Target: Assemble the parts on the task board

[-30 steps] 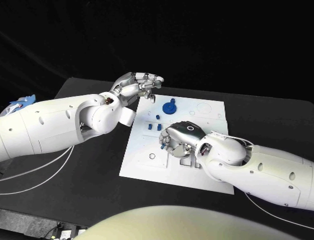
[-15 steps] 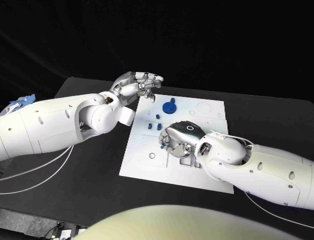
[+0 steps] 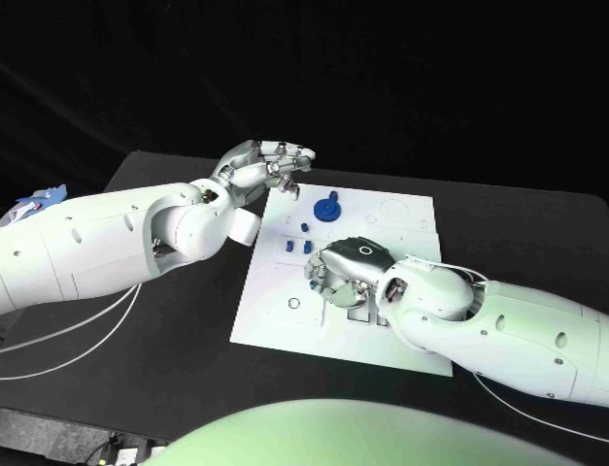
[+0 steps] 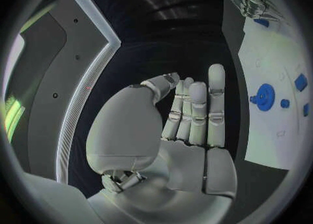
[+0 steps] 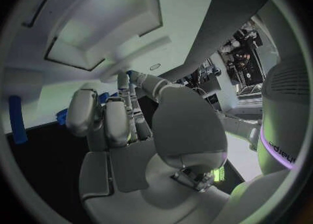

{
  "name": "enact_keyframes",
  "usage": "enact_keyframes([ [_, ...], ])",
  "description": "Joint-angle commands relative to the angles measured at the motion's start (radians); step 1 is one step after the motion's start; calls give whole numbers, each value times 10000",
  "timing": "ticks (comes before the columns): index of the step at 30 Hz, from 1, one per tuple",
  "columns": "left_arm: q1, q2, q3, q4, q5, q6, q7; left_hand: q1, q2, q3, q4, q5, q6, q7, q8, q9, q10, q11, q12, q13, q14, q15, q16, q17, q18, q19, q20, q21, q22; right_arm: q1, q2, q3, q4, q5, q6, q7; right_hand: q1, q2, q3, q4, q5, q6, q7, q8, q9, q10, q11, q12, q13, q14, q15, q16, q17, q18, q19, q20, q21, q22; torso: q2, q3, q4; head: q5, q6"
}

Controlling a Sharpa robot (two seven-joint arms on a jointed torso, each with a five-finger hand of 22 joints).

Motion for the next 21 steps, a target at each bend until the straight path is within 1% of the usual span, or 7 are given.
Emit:
enact_keyframes([
  [1,3,6,7,19,-55,162,51,-57,25,30,-17,25,-73,-9,-25,41,-58,-2,-58,-29,-51,45,68,10,139,-17,93,-61,2,-17,-16,-22,-45,-24,-14,56,-107,-60,-17,82,70,-150,8,-89,-36,-73,22,-32,-21,205,81,41,-2,-51,-22,57,-45,-6,4,-2,6,3,-9],
  [6,3,1,8,14,-87,174,42,-55,27,31,-18,26,-75,-9,-24,46,-59,-1,-60,-31,-52,45,69,12,139,-17,94,-62,2,-17,-65,-25,-46,-17,-282,68,-125,-160,-14,112,76,-418,73,-318,-131,-148,77,-36,4,190,131,66,-22,-39,-37,113,-86,-23,3,2,-7,-2,-1],
  [10,3,-2,8,9,-97,181,38,-55,27,31,-18,26,-75,-9,-24,46,-59,-1,-60,-31,-52,45,69,12,139,-17,94,-62,2,-16,-191,-26,20,-15,-526,79,-124,-202,-13,118,73,-526,67,-414,-169,-168,81,-30,17,180,139,66,-46,-27,-57,128,-123,-46,2,7,0,-8,3],
  [12,3,-8,8,7,-100,183,36,-55,27,31,-18,26,-75,-9,-24,46,-59,-1,-60,-31,-52,45,69,12,139,-17,94,-62,2,-15,-326,-25,122,-14,-639,85,-122,-204,-12,118,74,-526,65,-416,-170,-168,80,-29,18,180,139,68,-45,-28,-55,128,-121,-44,8,10,12,-21,15],
  [15,3,-28,8,4,-102,177,33,-55,27,31,-18,26,-75,-9,-24,46,-59,-1,-60,-31,-52,45,69,12,139,-17,94,-62,2,9,-643,-8,392,-6,-738,64,-121,-206,-13,117,74,-527,63,-417,-170,-168,80,-28,18,179,139,67,-46,-30,-49,129,-112,-36,6,11,10,-12,19],
  [19,3,-62,8,1,-104,169,32,-56,27,30,-19,26,-79,-7,-25,56,-67,2,-68,-36,-59,47,69,6,140,-19,96,-62,3,195,-1252,78,896,124,-717,-29,-141,-252,-36,133,72,-448,43,-399,-161,-163,69,-12,33,176,133,73,-58,-35,-31,132,-87,-10,-10,-7,-5,-54,48],
  [21,3,-76,8,-1,-104,166,32,-56,27,30,-19,26,-79,-7,-25,56,-67,2,-68,-36,-59,47,69,6,140,-19,96,-62,3,375,-1597,125,1128,253,-617,-95,-161,-281,-54,145,70,-423,35,-396,-160,-164,66,-7,38,179,132,87,-42,-34,-31,133,-90,-10,-12,-10,-13,-87,74],
])
